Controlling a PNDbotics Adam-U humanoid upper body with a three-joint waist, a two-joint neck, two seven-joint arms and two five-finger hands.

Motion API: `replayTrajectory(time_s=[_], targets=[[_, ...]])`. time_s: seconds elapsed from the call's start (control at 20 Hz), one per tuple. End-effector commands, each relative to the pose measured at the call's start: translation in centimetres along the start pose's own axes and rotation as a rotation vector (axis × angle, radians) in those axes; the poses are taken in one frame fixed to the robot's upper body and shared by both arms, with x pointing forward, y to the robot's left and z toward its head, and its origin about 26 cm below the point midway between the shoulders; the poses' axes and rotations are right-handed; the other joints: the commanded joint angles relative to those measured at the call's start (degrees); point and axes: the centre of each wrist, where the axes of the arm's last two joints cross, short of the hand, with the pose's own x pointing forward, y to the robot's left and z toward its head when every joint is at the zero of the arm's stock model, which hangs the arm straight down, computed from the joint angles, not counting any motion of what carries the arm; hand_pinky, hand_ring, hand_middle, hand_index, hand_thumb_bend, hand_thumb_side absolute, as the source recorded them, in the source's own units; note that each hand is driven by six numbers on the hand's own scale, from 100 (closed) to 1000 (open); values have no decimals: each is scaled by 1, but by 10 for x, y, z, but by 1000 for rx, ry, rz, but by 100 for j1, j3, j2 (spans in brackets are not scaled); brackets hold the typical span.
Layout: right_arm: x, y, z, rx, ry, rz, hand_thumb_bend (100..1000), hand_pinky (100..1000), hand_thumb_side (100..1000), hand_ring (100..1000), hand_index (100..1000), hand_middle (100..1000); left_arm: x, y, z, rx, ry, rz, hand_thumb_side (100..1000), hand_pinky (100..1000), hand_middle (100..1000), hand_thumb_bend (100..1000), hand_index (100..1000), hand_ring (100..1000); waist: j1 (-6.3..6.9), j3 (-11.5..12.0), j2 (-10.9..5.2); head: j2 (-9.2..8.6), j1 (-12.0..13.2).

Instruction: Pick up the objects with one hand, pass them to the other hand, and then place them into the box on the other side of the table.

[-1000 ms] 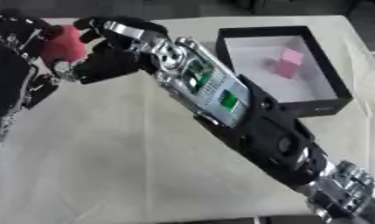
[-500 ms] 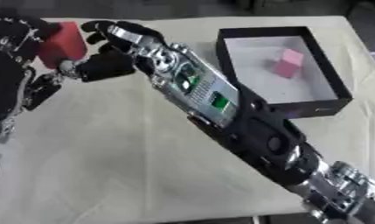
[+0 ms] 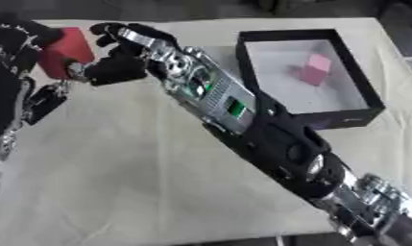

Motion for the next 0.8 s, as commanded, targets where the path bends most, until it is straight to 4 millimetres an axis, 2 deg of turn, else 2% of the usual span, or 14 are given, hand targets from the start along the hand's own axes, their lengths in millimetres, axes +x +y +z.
replayTrajectory(time_s=[0.05,0.8], targets=[[4,-2,-3,19,-38,3,262,961,367,956,1000,941,-2,1,-10,59,-20,31,100,742,557,149,582,620,6,17,-99,-8,-19],[7,3,-6,94,-63,7,265,960,361,950,1000,933,8,-6,-17,40,-72,32,100,747,560,200,584,627,-20,44,-79,22,-10]])
